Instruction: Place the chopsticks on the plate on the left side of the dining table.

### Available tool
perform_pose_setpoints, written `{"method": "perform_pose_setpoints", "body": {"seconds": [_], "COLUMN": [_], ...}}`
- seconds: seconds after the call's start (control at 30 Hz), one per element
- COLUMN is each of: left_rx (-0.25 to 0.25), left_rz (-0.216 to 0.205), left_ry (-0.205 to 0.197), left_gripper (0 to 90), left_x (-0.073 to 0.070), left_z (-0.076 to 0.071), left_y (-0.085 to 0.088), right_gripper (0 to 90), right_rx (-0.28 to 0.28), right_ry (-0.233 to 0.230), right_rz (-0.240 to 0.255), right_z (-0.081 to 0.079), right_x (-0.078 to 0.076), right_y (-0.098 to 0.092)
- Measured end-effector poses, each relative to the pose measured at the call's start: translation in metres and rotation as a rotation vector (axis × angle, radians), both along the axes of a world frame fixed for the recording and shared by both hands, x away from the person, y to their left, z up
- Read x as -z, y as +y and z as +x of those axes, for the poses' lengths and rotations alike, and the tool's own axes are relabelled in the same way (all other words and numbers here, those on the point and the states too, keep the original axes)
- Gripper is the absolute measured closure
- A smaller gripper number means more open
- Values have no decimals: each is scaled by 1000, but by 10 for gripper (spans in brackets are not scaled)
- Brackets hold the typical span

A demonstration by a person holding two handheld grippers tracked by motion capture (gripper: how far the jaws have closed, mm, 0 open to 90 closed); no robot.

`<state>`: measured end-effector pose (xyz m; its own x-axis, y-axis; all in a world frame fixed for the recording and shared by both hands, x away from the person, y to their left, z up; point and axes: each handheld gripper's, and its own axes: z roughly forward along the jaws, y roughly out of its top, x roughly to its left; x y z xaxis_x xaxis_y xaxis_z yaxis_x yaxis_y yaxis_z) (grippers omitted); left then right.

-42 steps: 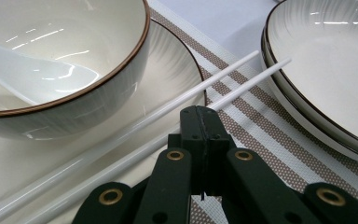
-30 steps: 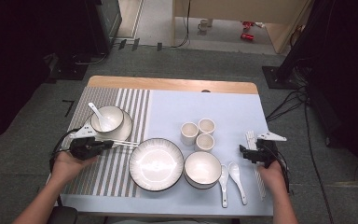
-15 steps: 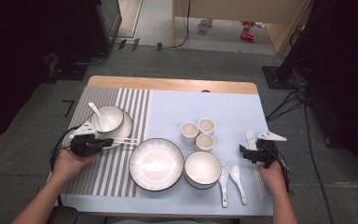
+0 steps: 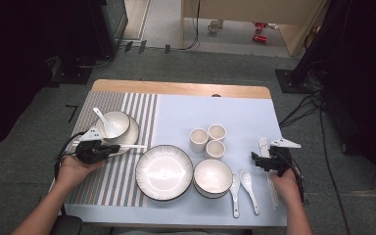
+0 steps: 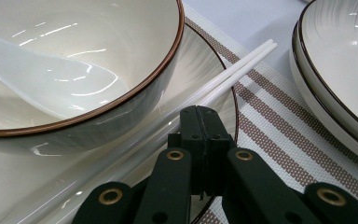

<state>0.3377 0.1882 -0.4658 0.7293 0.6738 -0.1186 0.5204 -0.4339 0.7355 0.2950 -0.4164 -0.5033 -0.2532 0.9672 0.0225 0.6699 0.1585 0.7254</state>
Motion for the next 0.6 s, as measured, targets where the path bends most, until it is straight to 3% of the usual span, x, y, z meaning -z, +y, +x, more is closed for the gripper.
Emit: {"method": "perform_pose_setpoints", "body": {"seconds": [0.23, 0.6], "left_rx": [13, -9], "left_rz": [4, -5], "left_ry": [6, 7], "left_gripper": [900, 894], "left_x": [-1, -3], "left_z": [-2, -10], "left_y": [-1, 9], "right_gripper": [156, 155], "right_rx": [1, 1], "right_ry": [1, 2], "right_rz": [2, 2], "right_z": [0, 0], "right_x": [0, 0], "right_y": [0, 0]}}
